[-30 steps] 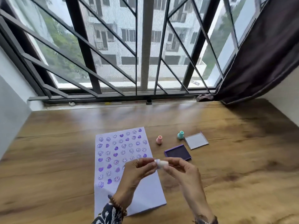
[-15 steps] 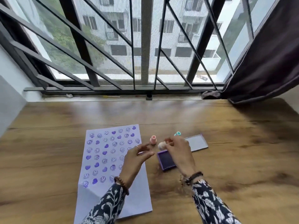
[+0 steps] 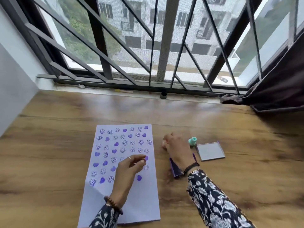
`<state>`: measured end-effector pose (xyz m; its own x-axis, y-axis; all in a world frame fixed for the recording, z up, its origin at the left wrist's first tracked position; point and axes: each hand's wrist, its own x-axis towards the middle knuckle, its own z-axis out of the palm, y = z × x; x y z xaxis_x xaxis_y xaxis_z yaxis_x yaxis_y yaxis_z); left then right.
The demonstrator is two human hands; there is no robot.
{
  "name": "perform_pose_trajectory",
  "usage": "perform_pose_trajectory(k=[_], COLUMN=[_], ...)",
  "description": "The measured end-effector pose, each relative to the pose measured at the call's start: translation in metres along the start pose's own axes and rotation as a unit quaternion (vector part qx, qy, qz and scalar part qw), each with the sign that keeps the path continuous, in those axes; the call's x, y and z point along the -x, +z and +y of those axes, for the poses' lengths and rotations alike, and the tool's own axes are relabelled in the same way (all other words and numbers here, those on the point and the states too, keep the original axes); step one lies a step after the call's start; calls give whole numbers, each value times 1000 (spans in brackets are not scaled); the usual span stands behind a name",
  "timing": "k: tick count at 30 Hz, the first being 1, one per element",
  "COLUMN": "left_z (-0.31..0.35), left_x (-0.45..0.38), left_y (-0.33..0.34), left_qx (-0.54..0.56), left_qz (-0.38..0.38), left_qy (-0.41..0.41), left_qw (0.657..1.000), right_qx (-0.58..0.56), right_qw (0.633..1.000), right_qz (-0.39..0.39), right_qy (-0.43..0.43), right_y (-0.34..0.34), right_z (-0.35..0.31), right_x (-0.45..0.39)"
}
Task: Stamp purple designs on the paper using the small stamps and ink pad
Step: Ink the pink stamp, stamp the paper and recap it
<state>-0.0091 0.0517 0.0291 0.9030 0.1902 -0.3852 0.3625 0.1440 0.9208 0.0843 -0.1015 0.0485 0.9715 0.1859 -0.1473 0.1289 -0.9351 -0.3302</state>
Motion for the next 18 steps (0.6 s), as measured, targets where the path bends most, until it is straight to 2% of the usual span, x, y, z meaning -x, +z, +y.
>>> perform_pose_trajectory(k=[1, 3, 5, 7, 10, 13, 16, 18], left_z=[4, 14, 23, 30, 37, 40, 46, 47], left_x=[-1, -4, -6, -7, -5, -3, -1, -1], left_y=[2, 5, 8, 11, 16, 19, 23, 26], left_qx=[29, 71, 94, 101, 89, 73, 66, 47], left_qz=[-9, -25, -57, -99, -148, -180, -206, -205], left_qy=[-10, -26, -36, -38, -37, -34, -33, -24], left_qw=[999, 997, 993, 989, 984, 980, 976, 977], right_qx=[-33, -201, -375, -465, -513, -514, -517, -547], right_qw=[999, 979, 925, 884, 857, 853, 841, 808], right_qz=[6, 20, 16, 2, 13, 52, 100, 119], right_qy=[7, 36, 54, 43, 44, 74, 125, 186], right_y=[0, -4, -12, -16, -19, -16, -6, 3], right_z=[-2, -4, -10, -13, -15, -12, -12, -13], right_x=[2, 11, 25, 42, 62, 76, 86, 88])
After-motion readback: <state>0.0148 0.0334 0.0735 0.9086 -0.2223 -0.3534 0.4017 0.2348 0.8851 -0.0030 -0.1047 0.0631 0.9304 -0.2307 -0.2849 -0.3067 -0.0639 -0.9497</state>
